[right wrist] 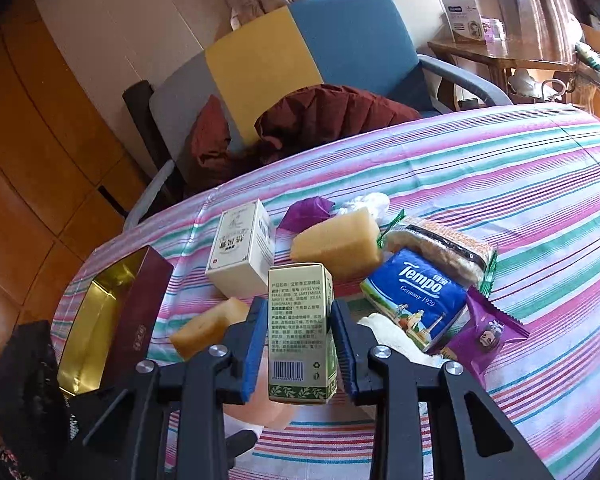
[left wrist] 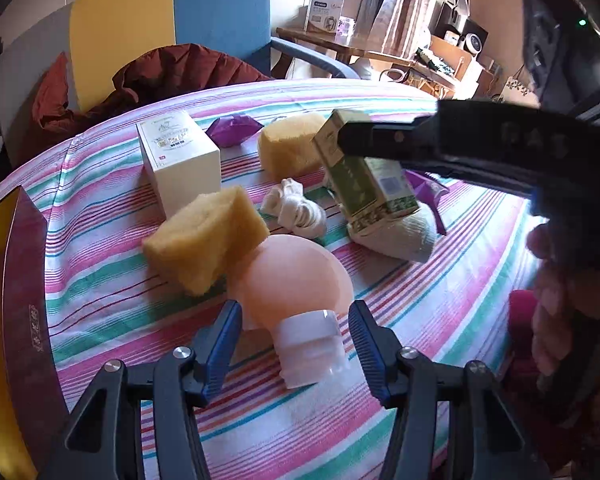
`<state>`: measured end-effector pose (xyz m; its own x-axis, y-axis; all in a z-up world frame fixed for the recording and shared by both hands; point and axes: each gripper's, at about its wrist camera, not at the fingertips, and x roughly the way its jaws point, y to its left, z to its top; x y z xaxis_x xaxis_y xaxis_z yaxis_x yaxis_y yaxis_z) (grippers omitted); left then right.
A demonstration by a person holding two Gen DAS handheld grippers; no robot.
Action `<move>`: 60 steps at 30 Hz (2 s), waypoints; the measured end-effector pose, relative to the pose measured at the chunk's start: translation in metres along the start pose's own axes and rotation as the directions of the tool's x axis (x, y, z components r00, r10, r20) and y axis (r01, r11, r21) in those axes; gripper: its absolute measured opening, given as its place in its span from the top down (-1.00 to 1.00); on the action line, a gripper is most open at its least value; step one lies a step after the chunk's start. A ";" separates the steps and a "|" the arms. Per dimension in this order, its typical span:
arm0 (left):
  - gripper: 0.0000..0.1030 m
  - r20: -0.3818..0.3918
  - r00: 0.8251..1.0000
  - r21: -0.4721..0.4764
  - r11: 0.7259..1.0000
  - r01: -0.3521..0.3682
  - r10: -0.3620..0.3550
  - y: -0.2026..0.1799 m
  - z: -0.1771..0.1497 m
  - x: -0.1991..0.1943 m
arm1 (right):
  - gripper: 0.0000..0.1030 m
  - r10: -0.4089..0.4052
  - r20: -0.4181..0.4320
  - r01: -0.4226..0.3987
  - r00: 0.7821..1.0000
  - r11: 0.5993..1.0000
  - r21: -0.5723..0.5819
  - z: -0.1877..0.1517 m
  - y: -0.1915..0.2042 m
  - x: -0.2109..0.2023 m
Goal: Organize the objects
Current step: 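Grasp the pink mushroom-shaped puff with the left tool, then carry the pink puff into the gold tray and open the left tool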
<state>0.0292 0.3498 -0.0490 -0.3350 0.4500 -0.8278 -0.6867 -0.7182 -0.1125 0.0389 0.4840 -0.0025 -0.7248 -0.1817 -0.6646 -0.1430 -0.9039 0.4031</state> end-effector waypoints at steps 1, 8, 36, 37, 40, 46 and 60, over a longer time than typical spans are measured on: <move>-0.11 -0.002 1.000 0.002 1.000 -0.017 0.017 -0.001 0.001 0.004 | 0.37 0.005 0.005 -0.005 1.000 1.000 0.009 0.001 -0.001 -0.001; -0.20 0.056 0.997 -0.005 0.999 -0.051 0.052 -0.005 0.015 0.009 | 0.37 0.005 0.006 -0.006 1.000 1.000 0.029 0.002 -0.006 -0.001; -0.04 0.181 0.978 0.131 0.988 0.084 -0.108 -0.003 -0.044 -0.059 | 0.37 0.003 -0.002 -0.003 1.000 1.000 -0.008 0.000 -0.001 0.007; -0.04 0.190 0.976 0.128 0.989 0.079 -0.103 -0.001 -0.046 -0.065 | 0.37 0.002 -0.001 -0.002 1.000 1.000 -0.009 0.000 0.000 0.007; -0.04 0.227 0.971 0.130 0.990 0.047 -0.076 0.006 -0.049 -0.084 | 0.36 0.000 0.006 0.000 1.000 1.000 -0.008 0.000 0.000 0.005; -0.04 0.309 0.951 0.103 0.993 -0.062 0.027 0.034 -0.054 -0.123 | 0.36 0.003 0.030 -0.002 1.000 1.000 -0.004 0.000 0.000 0.000; -0.05 0.154 0.937 -0.229 0.934 -0.274 0.313 0.186 -0.085 -0.140 | 0.37 0.063 0.064 -0.053 0.996 0.987 -0.149 -0.007 0.057 -0.007</move>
<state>0.0027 0.1080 -0.0012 -0.6282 0.2791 -0.7263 -0.4018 -0.9157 -0.0044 0.0407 0.4315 0.0209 -0.7740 -0.2135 -0.5961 -0.0022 -0.9406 0.3396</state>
